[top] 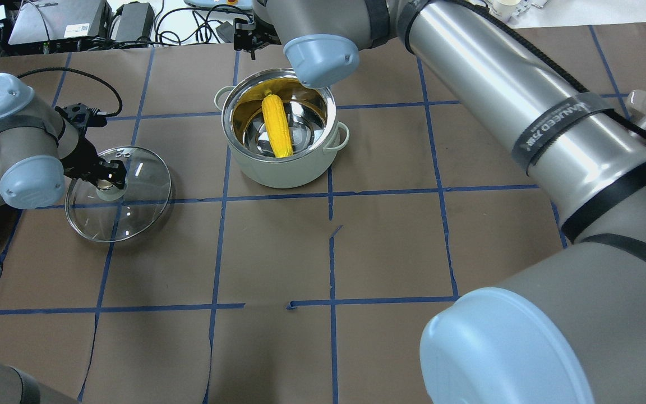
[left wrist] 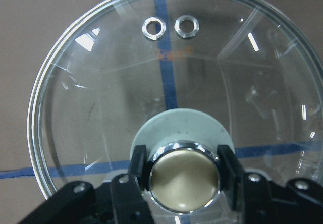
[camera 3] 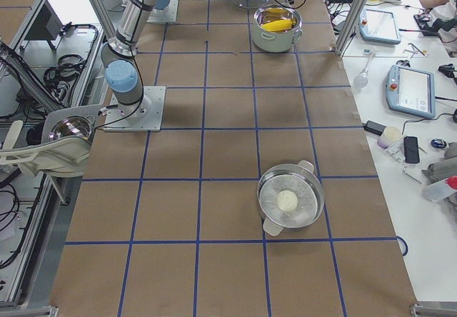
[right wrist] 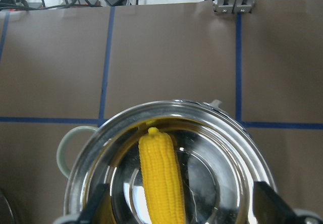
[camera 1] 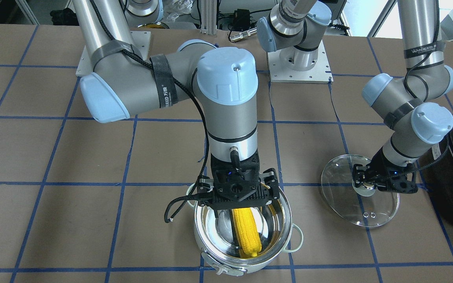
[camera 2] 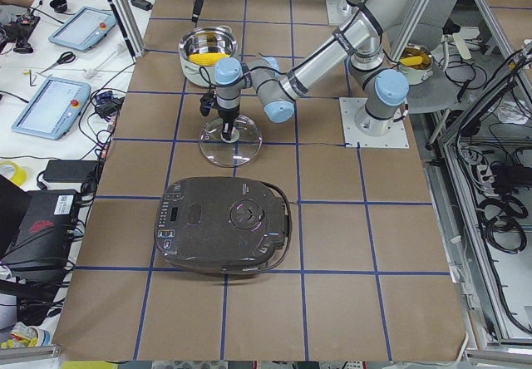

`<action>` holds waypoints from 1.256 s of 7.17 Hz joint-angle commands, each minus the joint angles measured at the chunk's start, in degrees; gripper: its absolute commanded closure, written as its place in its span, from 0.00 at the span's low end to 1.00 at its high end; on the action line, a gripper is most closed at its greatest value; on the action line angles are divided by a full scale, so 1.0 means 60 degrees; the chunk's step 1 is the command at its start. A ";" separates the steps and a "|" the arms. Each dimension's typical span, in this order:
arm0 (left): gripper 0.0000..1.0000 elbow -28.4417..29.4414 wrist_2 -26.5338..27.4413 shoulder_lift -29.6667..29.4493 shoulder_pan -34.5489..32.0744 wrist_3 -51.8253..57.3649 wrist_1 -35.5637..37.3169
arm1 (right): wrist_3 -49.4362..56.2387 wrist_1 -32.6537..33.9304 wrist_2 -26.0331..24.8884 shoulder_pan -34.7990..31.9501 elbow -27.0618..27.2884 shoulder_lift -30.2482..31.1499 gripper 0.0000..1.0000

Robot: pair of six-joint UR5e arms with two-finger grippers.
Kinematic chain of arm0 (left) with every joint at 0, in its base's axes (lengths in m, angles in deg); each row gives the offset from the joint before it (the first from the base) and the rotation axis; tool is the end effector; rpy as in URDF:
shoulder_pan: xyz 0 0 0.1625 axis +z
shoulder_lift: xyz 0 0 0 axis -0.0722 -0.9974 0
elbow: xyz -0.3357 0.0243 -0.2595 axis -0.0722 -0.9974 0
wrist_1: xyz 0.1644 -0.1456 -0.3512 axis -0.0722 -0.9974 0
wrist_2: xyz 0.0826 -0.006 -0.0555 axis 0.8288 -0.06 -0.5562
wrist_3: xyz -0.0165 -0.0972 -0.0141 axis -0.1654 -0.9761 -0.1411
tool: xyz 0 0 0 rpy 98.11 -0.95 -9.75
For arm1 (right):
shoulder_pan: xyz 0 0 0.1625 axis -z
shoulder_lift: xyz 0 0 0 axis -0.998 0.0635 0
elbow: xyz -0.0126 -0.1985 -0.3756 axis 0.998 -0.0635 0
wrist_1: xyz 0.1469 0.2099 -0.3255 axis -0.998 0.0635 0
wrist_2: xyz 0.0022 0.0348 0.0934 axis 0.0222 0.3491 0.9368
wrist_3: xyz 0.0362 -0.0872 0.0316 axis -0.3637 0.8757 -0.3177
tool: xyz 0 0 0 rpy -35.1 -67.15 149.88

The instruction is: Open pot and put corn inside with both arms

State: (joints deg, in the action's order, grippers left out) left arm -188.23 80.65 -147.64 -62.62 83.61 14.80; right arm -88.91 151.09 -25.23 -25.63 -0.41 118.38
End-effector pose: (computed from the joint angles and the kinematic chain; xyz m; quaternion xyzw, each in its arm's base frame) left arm 0.0977 -0.5636 0.2223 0.0479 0.9978 -0.0386 0.0229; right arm 0.4054 -0.6501 0.4223 -0.0042 0.9843 -0.1657 0.0614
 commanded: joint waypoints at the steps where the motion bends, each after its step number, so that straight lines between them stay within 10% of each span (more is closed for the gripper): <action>1: 1.00 0.0001 -0.0042 0.0011 0.0125 -0.0016 -0.0002 | 0.0227 -0.2825 0.0080 0.1110 0.0295 0.1188 0.00; 5: 1.00 0.0060 -0.0116 -0.0033 0.0126 -0.0002 -0.0486 | 0.2728 -0.4963 0.0066 0.3264 0.2414 0.3474 0.00; 7: 0.01 0.0148 -0.0100 -0.0179 0.0126 0.0027 -0.0632 | 0.2749 -0.4817 0.0037 0.3328 0.3980 0.4630 0.00; 9: 0.00 0.1034 -0.0100 0.0446 -0.0122 -0.0016 -0.2696 | 0.2793 -0.4410 0.0066 0.3226 0.4500 0.5163 0.00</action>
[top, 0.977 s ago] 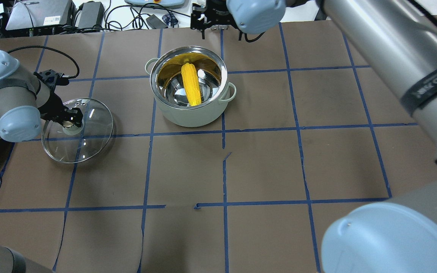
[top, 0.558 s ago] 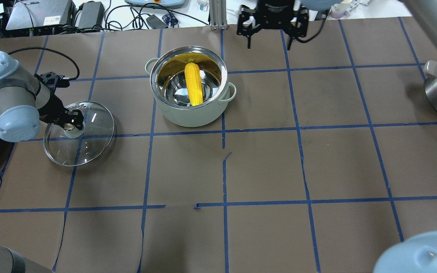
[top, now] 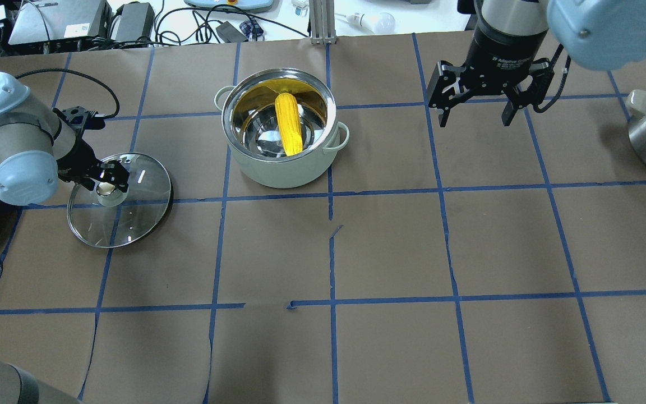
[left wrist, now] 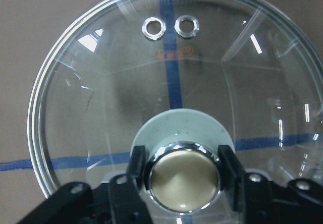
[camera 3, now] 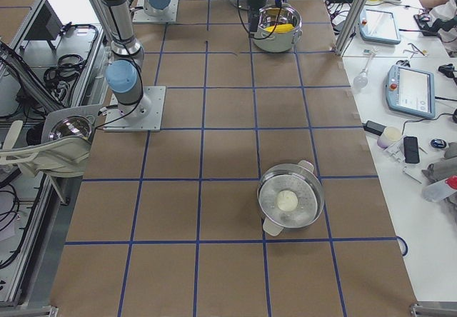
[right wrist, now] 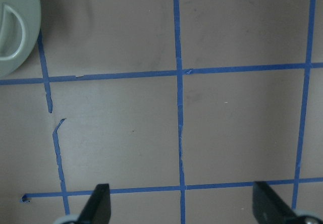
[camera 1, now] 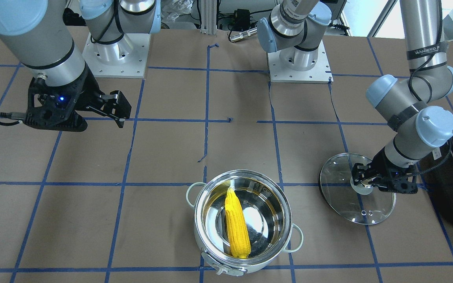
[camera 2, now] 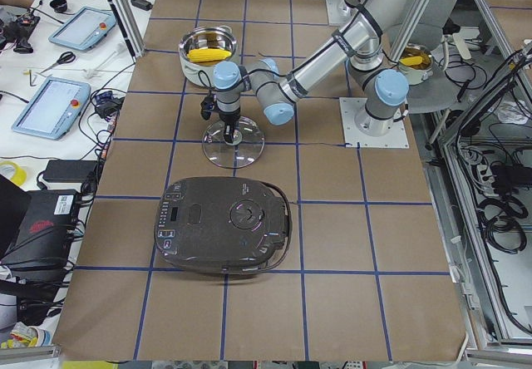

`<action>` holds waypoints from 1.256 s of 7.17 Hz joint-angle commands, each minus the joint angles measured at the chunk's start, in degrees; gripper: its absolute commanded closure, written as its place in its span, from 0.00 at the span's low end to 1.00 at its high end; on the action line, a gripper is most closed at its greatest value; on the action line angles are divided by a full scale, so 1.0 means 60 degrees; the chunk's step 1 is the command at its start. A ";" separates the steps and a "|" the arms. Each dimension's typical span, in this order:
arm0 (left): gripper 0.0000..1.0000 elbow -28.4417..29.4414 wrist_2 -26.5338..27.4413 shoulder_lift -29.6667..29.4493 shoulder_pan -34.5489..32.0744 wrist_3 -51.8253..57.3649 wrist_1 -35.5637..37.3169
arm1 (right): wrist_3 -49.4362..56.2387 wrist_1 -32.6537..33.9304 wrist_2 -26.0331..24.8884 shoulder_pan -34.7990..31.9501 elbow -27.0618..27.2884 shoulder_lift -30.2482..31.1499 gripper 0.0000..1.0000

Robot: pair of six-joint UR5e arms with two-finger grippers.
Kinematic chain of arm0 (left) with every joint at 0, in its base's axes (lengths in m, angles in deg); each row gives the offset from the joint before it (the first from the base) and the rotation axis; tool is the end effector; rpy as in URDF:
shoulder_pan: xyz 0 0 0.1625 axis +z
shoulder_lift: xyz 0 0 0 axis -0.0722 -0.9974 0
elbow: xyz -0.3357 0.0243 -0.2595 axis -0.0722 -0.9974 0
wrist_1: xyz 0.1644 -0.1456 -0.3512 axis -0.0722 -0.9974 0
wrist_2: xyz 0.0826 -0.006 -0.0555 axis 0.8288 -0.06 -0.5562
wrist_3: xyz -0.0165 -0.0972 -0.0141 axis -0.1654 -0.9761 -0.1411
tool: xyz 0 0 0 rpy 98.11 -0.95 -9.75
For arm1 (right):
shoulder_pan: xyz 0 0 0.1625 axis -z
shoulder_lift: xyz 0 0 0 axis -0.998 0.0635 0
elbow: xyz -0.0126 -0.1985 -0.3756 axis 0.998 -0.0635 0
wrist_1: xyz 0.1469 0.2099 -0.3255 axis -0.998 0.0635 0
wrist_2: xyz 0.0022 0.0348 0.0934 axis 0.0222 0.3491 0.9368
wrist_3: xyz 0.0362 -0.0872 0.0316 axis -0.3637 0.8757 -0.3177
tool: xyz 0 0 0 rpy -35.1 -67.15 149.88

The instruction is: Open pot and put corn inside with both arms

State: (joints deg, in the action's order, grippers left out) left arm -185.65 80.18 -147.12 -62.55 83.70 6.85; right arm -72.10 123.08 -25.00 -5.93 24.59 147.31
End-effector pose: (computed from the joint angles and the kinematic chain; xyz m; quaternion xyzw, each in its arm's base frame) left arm 0.0982 -0.5651 0.2316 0.0483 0.9988 -0.0024 0.0007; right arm 0.1535 -0.5148 0.4721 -0.0201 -0.9993 -0.0324 0.0042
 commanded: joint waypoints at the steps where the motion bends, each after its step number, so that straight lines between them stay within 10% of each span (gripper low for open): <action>1: 0.00 0.1874 0.0008 0.0798 -0.0411 -0.0236 -0.3695 | -0.0052 0.0319 0.0012 -0.0059 0.0364 0.0329 0.00; 4: 0.00 0.3774 0.0023 0.1942 -0.2515 -0.4136 -0.5915 | 0.0006 0.0407 0.0012 0.0029 0.0204 0.0329 0.00; 9: 0.00 0.3089 0.0067 0.3407 -0.4280 -0.6450 -0.6222 | 0.0006 -0.0060 -0.0075 0.0088 -0.0089 0.0256 0.00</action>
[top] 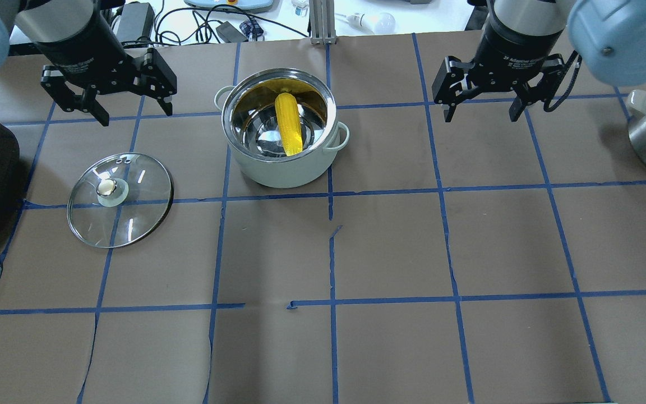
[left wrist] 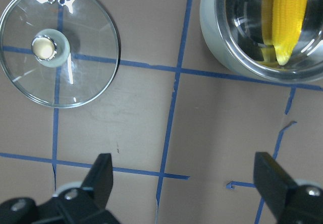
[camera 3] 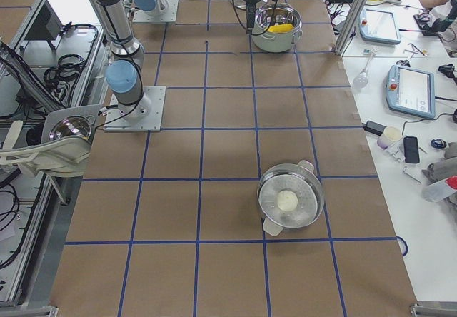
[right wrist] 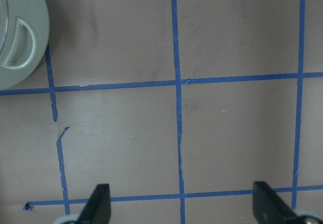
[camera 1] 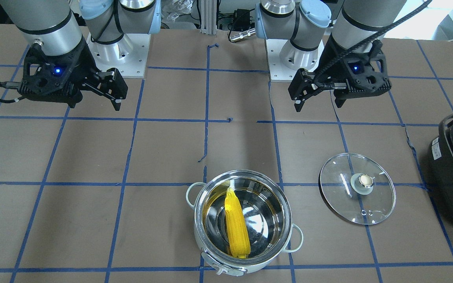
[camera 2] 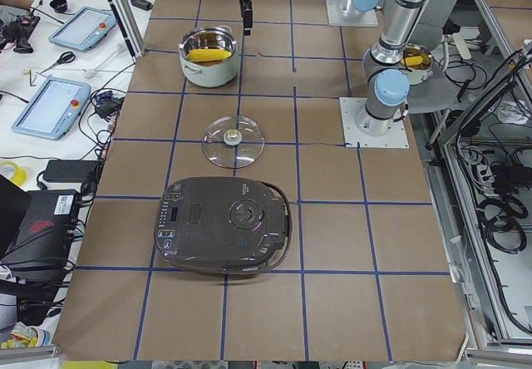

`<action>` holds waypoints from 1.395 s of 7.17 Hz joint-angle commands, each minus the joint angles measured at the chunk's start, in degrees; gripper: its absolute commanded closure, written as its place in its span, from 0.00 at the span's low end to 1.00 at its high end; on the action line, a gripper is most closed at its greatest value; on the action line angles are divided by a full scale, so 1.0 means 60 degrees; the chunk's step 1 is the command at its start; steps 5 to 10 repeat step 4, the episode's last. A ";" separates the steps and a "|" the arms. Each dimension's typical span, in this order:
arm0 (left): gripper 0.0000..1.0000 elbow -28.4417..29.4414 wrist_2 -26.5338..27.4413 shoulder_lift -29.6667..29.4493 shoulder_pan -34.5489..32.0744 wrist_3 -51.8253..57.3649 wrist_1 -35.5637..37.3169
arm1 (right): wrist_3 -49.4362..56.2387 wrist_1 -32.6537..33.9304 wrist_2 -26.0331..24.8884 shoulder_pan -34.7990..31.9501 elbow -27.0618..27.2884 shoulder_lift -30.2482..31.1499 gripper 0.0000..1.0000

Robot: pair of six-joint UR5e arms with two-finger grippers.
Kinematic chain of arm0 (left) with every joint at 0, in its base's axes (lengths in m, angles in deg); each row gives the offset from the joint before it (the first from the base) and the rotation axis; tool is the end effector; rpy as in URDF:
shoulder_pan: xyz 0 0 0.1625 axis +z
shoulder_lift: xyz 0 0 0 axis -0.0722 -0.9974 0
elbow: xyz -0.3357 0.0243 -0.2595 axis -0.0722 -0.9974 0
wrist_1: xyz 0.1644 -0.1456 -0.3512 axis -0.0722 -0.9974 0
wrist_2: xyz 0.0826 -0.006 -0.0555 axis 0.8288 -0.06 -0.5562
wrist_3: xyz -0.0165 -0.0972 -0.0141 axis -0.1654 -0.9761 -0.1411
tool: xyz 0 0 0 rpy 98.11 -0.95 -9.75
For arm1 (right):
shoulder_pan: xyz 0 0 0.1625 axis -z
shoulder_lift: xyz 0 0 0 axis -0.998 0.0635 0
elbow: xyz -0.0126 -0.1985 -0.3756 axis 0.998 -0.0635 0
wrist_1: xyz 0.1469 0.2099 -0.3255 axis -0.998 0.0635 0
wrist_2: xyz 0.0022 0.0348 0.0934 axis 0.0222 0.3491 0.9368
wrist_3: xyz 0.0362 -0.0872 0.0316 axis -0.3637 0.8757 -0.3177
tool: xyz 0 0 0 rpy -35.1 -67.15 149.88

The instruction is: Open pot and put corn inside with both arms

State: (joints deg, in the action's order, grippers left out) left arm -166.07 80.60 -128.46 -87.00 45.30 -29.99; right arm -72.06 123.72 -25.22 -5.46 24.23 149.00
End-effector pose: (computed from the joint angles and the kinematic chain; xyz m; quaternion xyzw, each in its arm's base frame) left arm -0.1426 -0.4979 0.5037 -0.0734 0.9972 -0.0149 0.0019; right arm 0.1487 -0.5085 0.4914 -0.0239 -0.9997 -0.0088 0.0047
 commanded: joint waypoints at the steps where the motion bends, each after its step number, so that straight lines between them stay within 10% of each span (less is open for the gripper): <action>1: 0.00 -0.0321 0.0026 0.0532 -0.0206 -0.0020 -0.0328 | -0.0002 -0.0183 0.0049 0.0011 -0.0015 -0.0041 0.00; 10: 0.00 -0.0513 0.0011 0.0622 -0.0162 0.0053 -0.0258 | -0.0002 -0.0197 0.0239 0.0011 -0.0015 -0.0041 0.00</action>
